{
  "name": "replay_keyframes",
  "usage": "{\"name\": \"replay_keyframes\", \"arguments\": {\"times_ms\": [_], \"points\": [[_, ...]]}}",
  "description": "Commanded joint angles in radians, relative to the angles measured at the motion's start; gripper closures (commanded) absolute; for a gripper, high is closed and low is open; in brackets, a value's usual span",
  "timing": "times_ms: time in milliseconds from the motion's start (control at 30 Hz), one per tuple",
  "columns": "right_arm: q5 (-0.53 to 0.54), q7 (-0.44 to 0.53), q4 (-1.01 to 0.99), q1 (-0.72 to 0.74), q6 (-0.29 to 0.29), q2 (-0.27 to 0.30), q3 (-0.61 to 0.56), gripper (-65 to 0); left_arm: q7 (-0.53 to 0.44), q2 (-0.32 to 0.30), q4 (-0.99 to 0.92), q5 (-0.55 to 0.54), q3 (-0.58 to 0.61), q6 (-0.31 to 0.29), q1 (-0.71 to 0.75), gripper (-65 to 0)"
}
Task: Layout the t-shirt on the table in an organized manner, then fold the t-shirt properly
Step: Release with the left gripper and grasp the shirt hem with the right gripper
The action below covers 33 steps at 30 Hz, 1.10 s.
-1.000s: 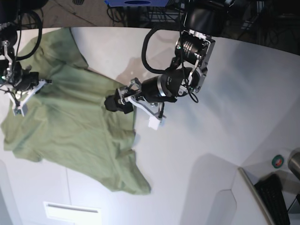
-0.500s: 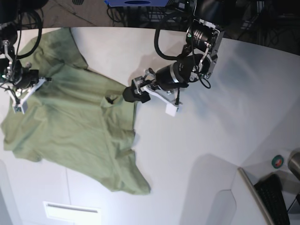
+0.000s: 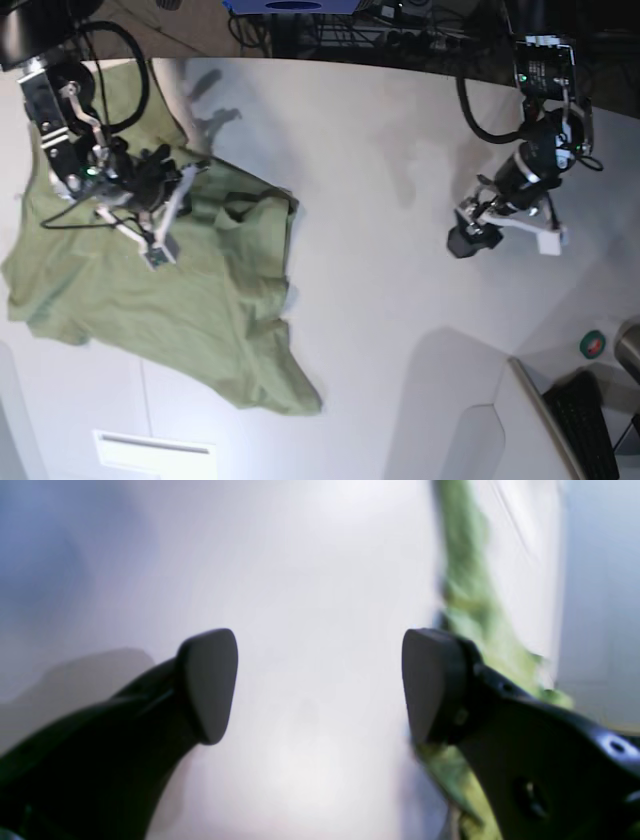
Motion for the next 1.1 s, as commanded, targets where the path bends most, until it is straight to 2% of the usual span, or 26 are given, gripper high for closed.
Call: {"name": "replay_keyframes", "arguments": {"times_ms": [0, 67, 100, 167, 200, 300, 333, 367, 467, 567, 667, 800, 1000, 1067], "points": [[-0.022, 0.026, 0.009, 0.051, -0.001, 0.002, -0.029, 0.0, 0.001, -0.021, 0.024, -0.017, -0.041, -0.016, 0.013, -48.4], [-0.094, 0.015, 0.002, 0.102, -0.001, -0.038, -0.126, 0.0, 0.031, -0.042, 0.041, -0.017, -0.139, -0.016, 0.051, -46.1], [-0.143, 0.003, 0.002, 0.116, -0.001, -0.057, -0.169, 0.0, 0.044, -0.049, 0.047, -0.019, -0.191, -0.016, 0.071, -42.5], [-0.266, -0.017, 0.006, 0.123, -0.001, -0.1, -0.241, 0.0, 0.066, -0.053, 0.067, -0.019, -0.286, -0.016, 0.107, -31.4], [-0.333, -0.023, 0.006, 0.122, -0.001, -0.123, -0.265, -2.3, 0.071, -0.053, 0.077, -0.019, -0.324, -0.016, 0.12, -25.3], [-0.583, -0.025, 0.002, 0.077, -0.001, -0.182, -0.328, -26.0, 0.087, -0.053, 0.092, -0.019, -0.415, -0.016, 0.151, -3.8], [-0.665, -0.022, 0.002, 0.058, -0.001, -0.195, -0.342, -32.0, 0.087, -0.053, 0.09, -0.019, -0.429, -0.016, 0.157, 0.0], [-0.749, -0.02, 0.002, 0.035, -0.001, -0.212, -0.353, -35.7, 0.086, -0.053, 0.087, -0.019, -0.441, -0.016, 0.16, 0.0], [-0.985, 0.037, -0.029, -0.024, -0.001, -0.268, -0.357, -35.6, 0.086, -0.052, 0.081, -0.017, -0.447, -0.016, 0.162, 0.0], [-1.108, 0.106, -0.107, -0.035, -0.003, -0.305, -0.356, -35.6, 0.086, -0.047, 0.089, -0.017, -0.443, -0.016, 0.159, 0.0], [-1.137, 0.126, -0.152, -0.031, -0.004, -0.324, -0.356, -35.6, 0.086, -0.044, 0.09, -0.017, -0.443, -0.016, 0.156, 0.0], [-1.136, 0.126, -0.162, -0.007, -0.083, -0.324, -0.357, -35.6, 0.086, -0.044, 0.087, -0.017, -0.441, -0.016, 0.157, 0.0], [-1.136, 0.126, -0.198, 0.027, -0.095, -0.324, -0.356, -35.3, 0.086, -0.044, 0.083, -0.017, -0.441, -0.016, 0.159, 0.0], [-1.136, 0.126, -0.199, 0.027, -0.095, -0.324, -0.356, -32.3, 0.086, -0.044, 0.081, -0.017, -0.441, -0.016, 0.156, 0.0]]}}
